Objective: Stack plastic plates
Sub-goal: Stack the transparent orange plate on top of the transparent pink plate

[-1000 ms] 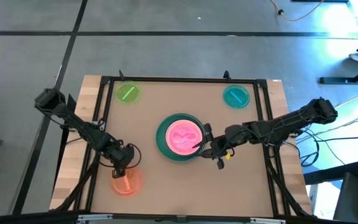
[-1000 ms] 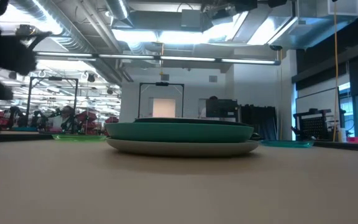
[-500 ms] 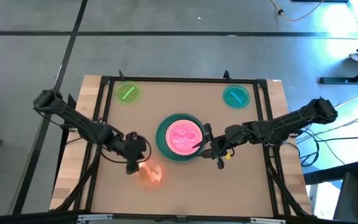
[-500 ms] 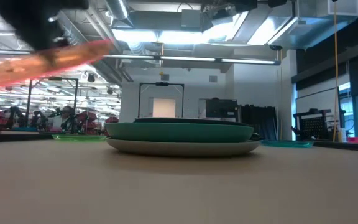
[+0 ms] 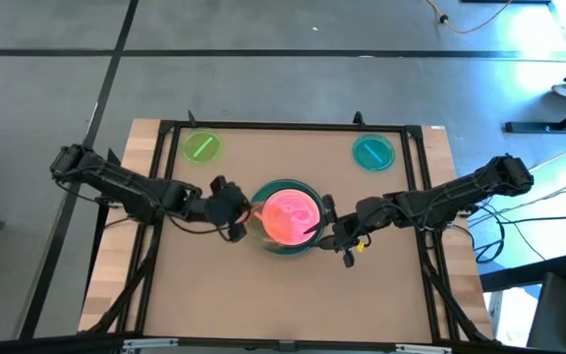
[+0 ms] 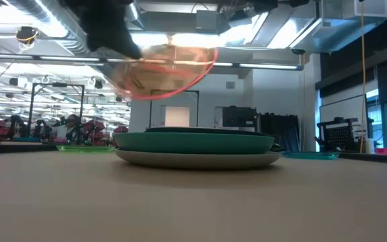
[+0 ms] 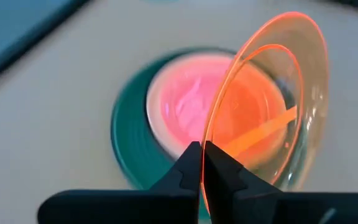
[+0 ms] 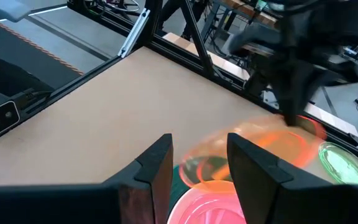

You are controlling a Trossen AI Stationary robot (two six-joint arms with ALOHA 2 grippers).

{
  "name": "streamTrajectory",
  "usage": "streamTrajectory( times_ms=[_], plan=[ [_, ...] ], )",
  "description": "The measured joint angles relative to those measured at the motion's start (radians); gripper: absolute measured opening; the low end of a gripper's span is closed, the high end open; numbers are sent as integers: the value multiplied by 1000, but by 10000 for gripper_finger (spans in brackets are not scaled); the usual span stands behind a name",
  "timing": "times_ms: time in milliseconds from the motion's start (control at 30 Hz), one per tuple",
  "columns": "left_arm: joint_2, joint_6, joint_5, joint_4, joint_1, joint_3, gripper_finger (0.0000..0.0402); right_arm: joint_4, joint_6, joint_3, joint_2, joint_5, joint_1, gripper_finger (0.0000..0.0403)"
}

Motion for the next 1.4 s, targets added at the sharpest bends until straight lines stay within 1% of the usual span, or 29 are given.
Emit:
streamTrajectory(
  times_ms=[267,467,633,900,967,1067,1200,1333,1400],
  plan=[
    [0,196,-20,323,96,-52,4,0,0,0,0,0,0,145],
    [16,223,-20,511,156,-140,4,-1,0,0,0,0,0,145],
    [83,204,14,544,183,-176,4,-2,0,0,0,0,0,145],
    [228,179,16,582,180,-178,4,-2,0,0,0,3,0,145],
    [249,178,18,584,180,-178,4,-3,0,0,0,3,0,145],
    [258,173,54,586,180,-178,7,-7,0,0,0,3,0,145],
    [257,152,72,587,189,-178,30,-10,0,0,0,15,0,145],
    [254,132,105,587,201,-178,68,-11,0,0,0,51,0,145],
    [250,129,137,582,207,-178,86,-11,0,0,0,59,0,145]
  ],
)
